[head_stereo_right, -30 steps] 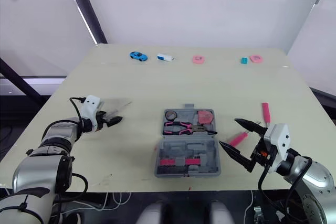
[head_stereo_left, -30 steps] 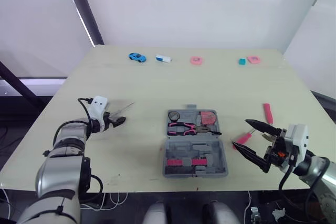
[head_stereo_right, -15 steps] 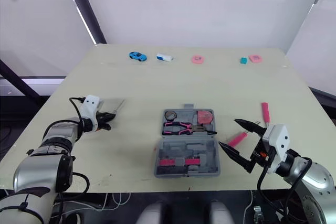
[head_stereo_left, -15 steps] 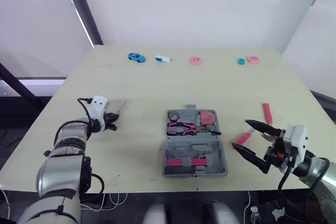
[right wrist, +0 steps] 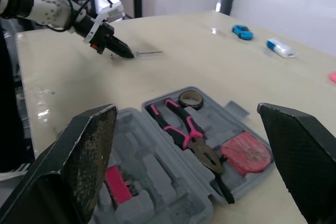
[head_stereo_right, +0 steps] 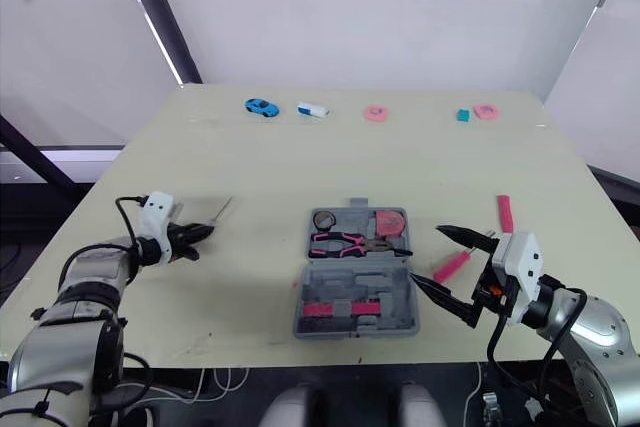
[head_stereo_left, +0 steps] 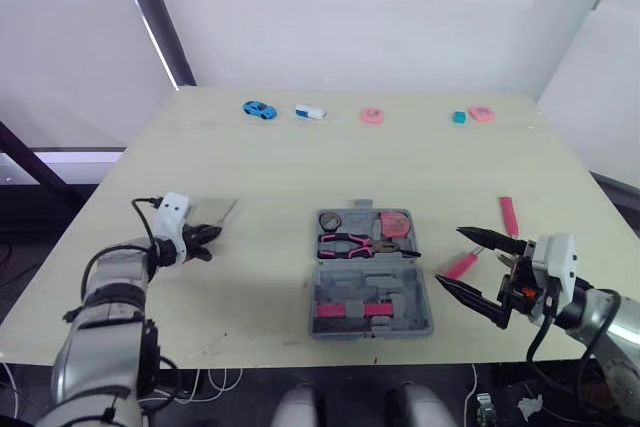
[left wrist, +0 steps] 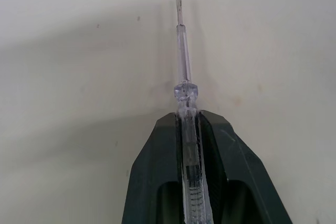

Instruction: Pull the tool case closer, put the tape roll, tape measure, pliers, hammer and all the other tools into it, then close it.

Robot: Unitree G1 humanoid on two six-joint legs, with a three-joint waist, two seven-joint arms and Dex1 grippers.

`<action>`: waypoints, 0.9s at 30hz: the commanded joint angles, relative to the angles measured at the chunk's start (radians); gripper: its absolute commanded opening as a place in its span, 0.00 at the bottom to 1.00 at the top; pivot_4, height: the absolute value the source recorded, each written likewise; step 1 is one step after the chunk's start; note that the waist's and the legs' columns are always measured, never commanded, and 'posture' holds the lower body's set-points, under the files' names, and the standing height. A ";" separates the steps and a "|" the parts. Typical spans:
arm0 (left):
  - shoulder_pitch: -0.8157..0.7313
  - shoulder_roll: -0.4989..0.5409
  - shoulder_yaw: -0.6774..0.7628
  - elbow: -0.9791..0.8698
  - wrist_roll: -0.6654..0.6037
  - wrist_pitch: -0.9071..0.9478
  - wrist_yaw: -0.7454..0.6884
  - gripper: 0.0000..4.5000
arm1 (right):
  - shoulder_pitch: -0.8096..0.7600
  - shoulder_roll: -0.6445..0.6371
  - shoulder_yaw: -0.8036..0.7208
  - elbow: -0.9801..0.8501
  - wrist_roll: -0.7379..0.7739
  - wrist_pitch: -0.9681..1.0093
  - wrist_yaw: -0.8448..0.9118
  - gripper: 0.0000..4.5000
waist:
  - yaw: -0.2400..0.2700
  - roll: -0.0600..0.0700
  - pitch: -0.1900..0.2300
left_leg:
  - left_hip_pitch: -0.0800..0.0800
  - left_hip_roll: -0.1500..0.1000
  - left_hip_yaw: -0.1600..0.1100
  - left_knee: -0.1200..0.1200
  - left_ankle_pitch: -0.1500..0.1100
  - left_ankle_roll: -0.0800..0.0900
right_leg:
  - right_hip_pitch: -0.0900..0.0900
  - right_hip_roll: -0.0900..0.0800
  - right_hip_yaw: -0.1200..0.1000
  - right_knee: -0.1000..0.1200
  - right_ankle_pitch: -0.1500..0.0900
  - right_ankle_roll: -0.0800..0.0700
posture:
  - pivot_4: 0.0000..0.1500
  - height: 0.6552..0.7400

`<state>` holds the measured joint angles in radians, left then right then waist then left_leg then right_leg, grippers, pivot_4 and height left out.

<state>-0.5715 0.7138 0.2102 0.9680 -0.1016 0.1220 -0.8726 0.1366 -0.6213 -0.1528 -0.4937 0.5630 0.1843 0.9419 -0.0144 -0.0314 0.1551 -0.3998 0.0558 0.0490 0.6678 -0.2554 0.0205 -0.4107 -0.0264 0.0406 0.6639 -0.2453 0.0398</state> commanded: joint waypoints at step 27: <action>0.717 -0.336 0.045 -1.256 -0.137 0.510 0.511 0.42 | -0.096 -0.074 0.032 0.081 0.061 -0.013 0.225 1.00 | 0.005 0.001 0.000 | 0.002 -0.003 -0.002 0.001 0.000 0.000 | 0.001 -0.004 0.001 -0.001 0.000 -0.001 | 1.00 1.00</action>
<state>0.1404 0.3833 0.2567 -0.2929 -0.2496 0.6747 -0.3685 0.0375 -0.6888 -0.0964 -0.3920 0.6233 0.1902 1.1677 -0.0097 -0.0307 0.1552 -0.3980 0.0530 0.0472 0.6687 -0.2554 0.0206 -0.4101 -0.0300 0.0419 0.6633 -0.2455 0.0391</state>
